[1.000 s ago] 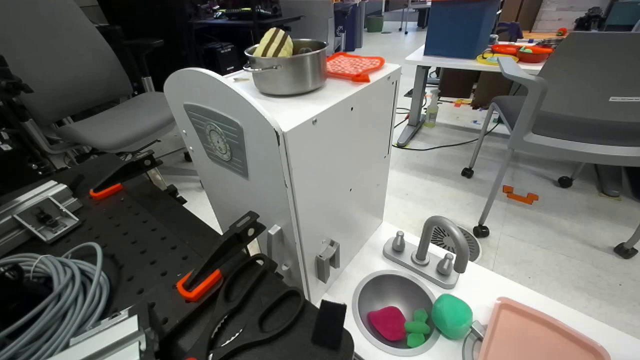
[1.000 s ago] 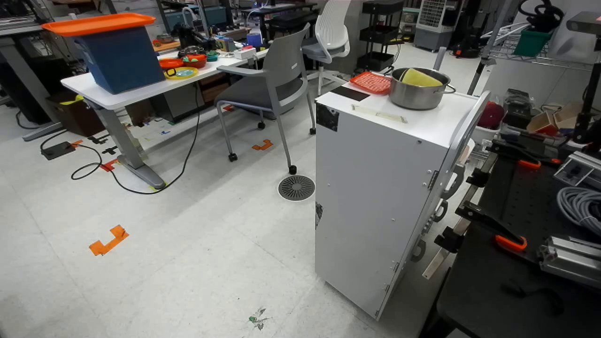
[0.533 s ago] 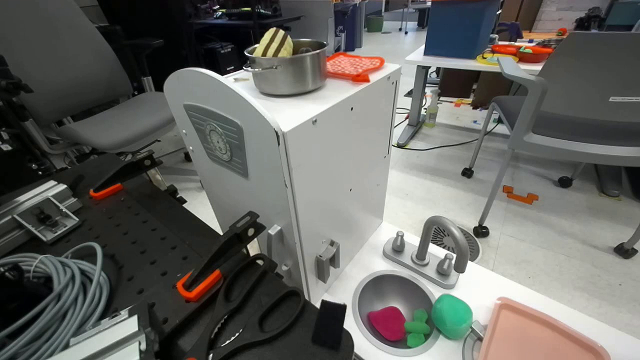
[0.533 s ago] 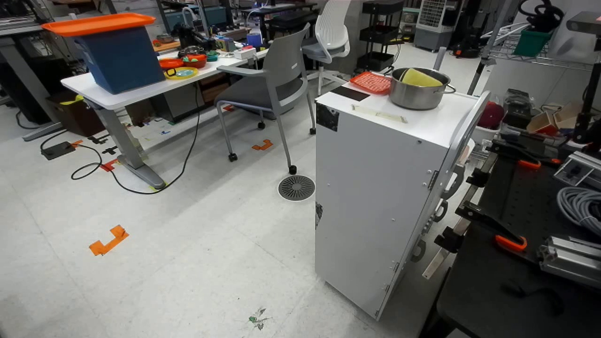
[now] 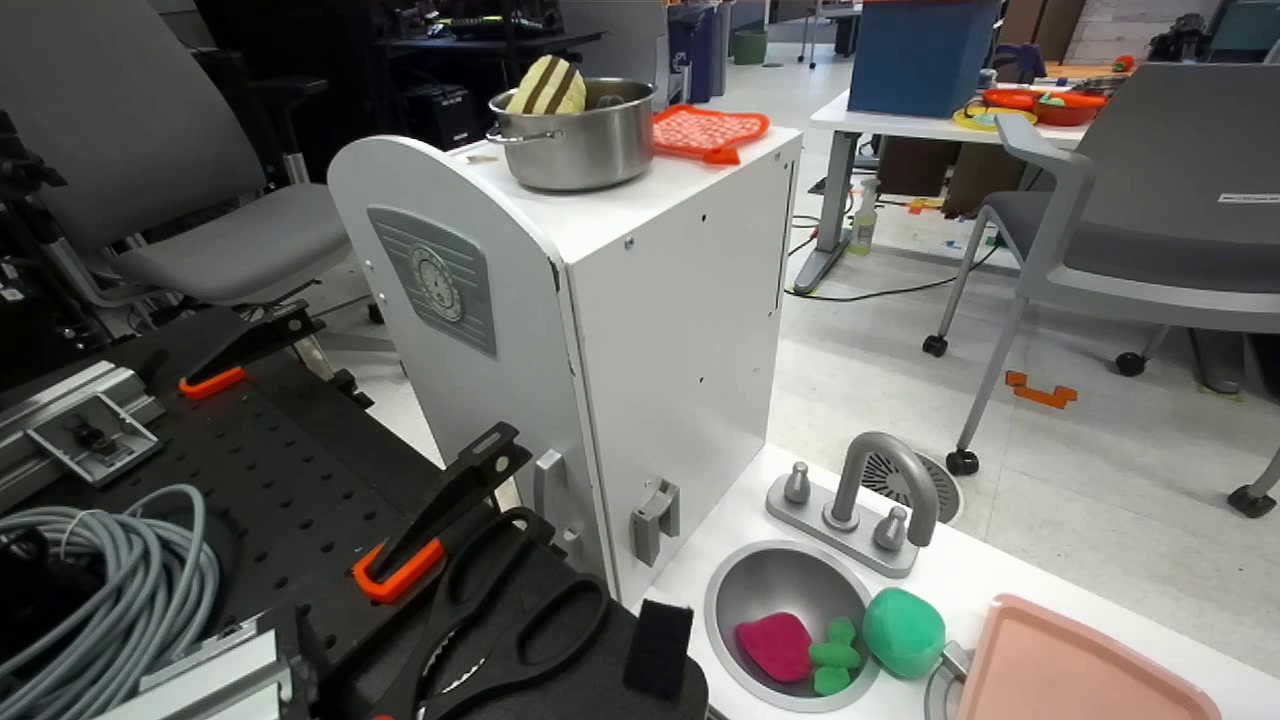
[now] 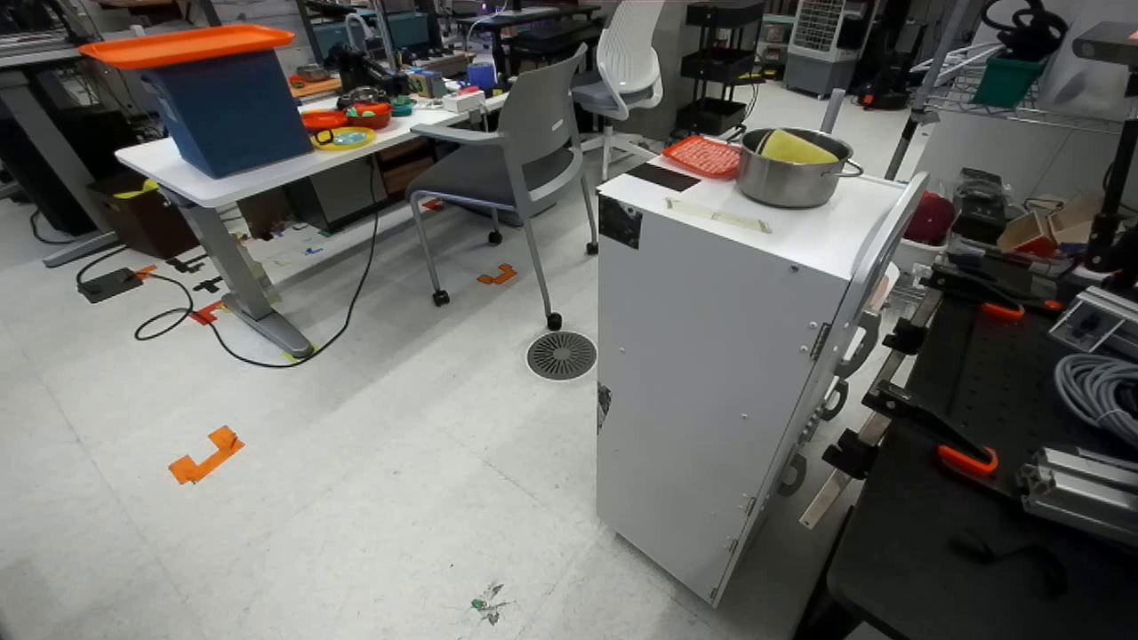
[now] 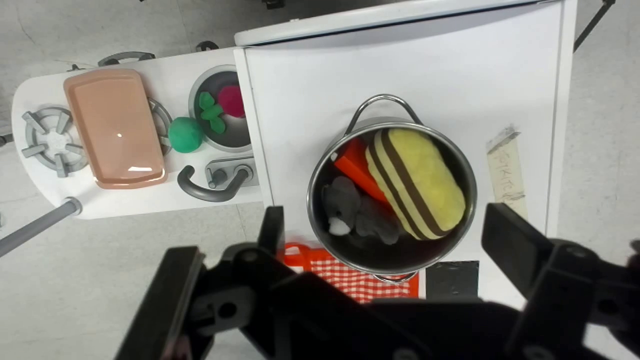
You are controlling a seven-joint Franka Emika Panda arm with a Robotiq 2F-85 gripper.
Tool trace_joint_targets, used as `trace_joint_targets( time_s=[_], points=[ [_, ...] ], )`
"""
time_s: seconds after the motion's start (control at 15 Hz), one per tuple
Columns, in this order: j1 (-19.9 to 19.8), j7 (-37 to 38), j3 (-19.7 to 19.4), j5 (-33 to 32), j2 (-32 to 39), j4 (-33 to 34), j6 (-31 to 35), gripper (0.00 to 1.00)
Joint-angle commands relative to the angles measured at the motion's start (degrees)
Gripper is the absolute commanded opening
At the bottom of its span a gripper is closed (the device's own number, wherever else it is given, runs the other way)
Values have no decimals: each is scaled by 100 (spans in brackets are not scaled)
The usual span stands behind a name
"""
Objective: Remove the yellow sponge from the pot
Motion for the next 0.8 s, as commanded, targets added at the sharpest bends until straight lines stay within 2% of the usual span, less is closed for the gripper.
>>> trace_joint_targets(
  time_s=[0.0, 0.47, 0.73],
  points=[
    [15, 21, -38, 95, 7, 49, -72, 100],
    [-21, 466, -108, 617, -26, 293, -89, 100],
    [-26, 713, -97, 664, 171, 547, -120, 100]
  ],
)
